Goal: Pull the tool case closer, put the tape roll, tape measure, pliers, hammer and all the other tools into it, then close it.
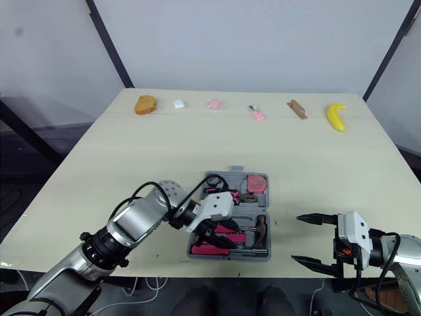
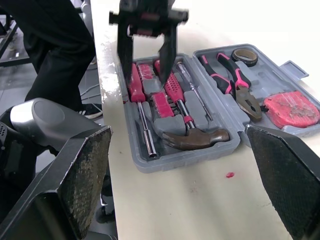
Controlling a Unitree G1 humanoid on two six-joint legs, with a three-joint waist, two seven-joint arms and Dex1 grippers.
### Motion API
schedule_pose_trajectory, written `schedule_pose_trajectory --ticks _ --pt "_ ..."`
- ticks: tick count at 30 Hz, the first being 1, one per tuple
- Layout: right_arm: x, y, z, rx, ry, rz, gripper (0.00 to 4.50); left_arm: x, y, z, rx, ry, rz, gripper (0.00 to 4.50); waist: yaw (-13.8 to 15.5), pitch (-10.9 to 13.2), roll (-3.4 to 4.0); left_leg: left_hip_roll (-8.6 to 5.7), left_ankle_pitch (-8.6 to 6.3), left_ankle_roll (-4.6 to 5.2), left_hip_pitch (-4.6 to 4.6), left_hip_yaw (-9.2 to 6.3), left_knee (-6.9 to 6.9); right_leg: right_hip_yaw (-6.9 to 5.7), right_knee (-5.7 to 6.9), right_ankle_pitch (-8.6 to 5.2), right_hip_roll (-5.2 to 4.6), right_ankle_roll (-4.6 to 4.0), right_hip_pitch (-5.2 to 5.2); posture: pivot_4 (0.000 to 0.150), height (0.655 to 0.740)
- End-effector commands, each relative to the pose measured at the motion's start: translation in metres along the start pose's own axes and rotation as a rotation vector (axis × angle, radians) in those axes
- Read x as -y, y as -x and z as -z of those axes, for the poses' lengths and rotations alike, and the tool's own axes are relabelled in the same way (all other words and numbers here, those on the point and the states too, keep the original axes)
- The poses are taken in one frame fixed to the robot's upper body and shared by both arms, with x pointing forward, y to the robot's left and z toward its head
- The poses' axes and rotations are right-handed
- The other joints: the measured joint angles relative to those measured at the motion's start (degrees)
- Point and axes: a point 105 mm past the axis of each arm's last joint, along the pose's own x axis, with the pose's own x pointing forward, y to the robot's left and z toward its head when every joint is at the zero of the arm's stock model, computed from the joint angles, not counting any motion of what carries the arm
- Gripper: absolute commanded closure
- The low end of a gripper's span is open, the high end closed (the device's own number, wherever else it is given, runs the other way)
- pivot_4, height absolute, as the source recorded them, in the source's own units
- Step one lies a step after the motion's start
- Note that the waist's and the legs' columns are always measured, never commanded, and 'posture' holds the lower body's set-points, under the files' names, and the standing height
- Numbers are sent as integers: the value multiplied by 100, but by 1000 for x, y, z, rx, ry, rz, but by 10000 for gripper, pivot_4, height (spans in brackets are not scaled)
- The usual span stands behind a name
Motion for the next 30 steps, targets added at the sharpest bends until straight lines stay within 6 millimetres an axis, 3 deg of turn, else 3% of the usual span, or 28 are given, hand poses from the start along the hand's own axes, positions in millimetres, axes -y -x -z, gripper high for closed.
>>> schedule_pose_trajectory --ticks 1,4,9,13,15,16,30 --pt "1 -2 -8 27 29 -3 0 5 10 -15 143 -67 20 23118 -12 0 0 1 0 0 0 -1 0 1 0 0 0 0 0 1500 7400" --pt "2 -3 -8 31 30 -3 0 11 15 -17 227 -78 54 23118 -8 0 1 1 0 0 0 -1 2 1 1 0 -1 0 0 1500 7400" --pt "3 -5 -9 36 33 -4 0 8 14 -4 250 -103 36 23118 3 1 0 1 0 0 0 1 6 -1 0 0 0 0 2 1500 7400" --pt "3 -6 -9 41 35 -7 0 2 7 9 305 -109 -3 34900 7 0 2 1 0 0 2 1 9 -2 -1 0 0 0 7 1500 7400" --pt "3 -6 -9 45 36 -7 0 3 4 13 328 -105 4 43065 9 0 2 1 0 0 2 0 10 -3 0 0 0 0 7 1500 7400" --pt "3 -6 -9 47 36 -8 0 5 2 16 334 -108 14 44252 8 0 2 1 0 0 1 0 11 -3 0 0 0 0 7 1500 7400" --pt "6 -6 -11 55 47 -7 0 11 -32 72 183 -51 60 44252 10 0 2 1 -1 1 1 1 11 -4 0 1 0 1 8 1500 7400"
